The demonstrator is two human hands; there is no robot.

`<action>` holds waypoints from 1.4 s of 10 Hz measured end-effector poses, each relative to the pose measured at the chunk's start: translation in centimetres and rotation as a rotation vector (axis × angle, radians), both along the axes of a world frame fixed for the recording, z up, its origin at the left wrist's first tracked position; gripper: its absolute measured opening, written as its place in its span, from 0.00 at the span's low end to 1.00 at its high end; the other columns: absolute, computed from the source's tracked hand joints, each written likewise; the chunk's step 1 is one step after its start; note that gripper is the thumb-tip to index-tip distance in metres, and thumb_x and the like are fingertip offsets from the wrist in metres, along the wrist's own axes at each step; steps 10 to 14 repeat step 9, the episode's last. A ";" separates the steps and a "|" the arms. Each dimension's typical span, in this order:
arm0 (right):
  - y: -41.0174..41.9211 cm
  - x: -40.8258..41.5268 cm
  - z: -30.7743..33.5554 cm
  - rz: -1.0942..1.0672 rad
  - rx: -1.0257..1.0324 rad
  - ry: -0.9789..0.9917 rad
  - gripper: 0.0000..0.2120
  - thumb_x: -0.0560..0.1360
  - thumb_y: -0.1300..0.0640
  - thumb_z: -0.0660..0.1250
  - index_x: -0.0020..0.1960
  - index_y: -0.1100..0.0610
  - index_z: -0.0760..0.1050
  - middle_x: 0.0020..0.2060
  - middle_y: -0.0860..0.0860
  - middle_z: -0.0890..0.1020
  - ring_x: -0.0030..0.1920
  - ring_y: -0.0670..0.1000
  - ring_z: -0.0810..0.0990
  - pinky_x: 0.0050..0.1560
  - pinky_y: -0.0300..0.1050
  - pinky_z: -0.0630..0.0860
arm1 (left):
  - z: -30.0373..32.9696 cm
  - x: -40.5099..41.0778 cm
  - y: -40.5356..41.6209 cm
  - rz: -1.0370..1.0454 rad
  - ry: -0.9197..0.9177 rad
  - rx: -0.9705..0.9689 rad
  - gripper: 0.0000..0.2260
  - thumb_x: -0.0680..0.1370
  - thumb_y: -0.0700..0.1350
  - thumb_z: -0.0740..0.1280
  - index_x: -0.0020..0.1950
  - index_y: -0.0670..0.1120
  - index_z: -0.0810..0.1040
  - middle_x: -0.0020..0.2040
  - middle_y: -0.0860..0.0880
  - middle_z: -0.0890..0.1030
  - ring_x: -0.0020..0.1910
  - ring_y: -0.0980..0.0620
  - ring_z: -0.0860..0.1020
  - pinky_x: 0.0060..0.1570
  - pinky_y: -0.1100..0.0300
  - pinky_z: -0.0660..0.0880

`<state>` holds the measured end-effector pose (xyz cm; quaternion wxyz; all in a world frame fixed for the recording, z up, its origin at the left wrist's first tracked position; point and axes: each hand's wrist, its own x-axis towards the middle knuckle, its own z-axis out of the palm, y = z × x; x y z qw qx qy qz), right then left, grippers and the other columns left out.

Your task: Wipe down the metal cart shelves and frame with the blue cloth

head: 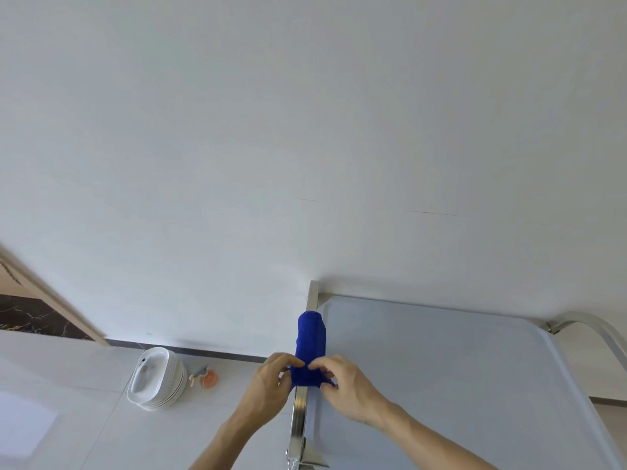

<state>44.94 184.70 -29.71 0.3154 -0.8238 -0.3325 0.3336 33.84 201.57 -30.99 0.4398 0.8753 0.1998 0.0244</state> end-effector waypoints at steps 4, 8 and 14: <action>0.3 0.1 1.8 -0.170 0.091 0.425 0.28 0.76 0.67 0.56 0.68 0.41 0.72 0.59 0.39 0.80 0.58 0.40 0.81 0.56 0.39 0.79 | -0.4 1.2 -0.5 0.083 0.119 -0.310 0.19 0.83 0.41 0.56 0.72 0.56 0.68 0.62 0.50 0.79 0.59 0.55 0.78 0.55 0.64 0.76; 2.9 1.8 2.5 -0.211 0.152 0.533 0.29 0.79 0.70 0.54 0.75 0.50 0.67 0.68 0.45 0.76 0.63 0.46 0.80 0.62 0.44 0.78 | 0.7 5.4 0.2 0.048 0.156 -0.303 0.24 0.82 0.38 0.52 0.79 0.50 0.63 0.79 0.53 0.60 0.74 0.51 0.65 0.64 0.65 0.69; 2.4 2.1 2.6 -0.223 0.088 0.408 0.24 0.77 0.65 0.58 0.68 0.45 0.71 0.61 0.36 0.75 0.55 0.39 0.81 0.57 0.39 0.79 | 0.6 5.6 0.5 0.071 0.140 -0.249 0.22 0.82 0.38 0.54 0.76 0.49 0.67 0.76 0.51 0.66 0.66 0.51 0.72 0.47 0.73 0.72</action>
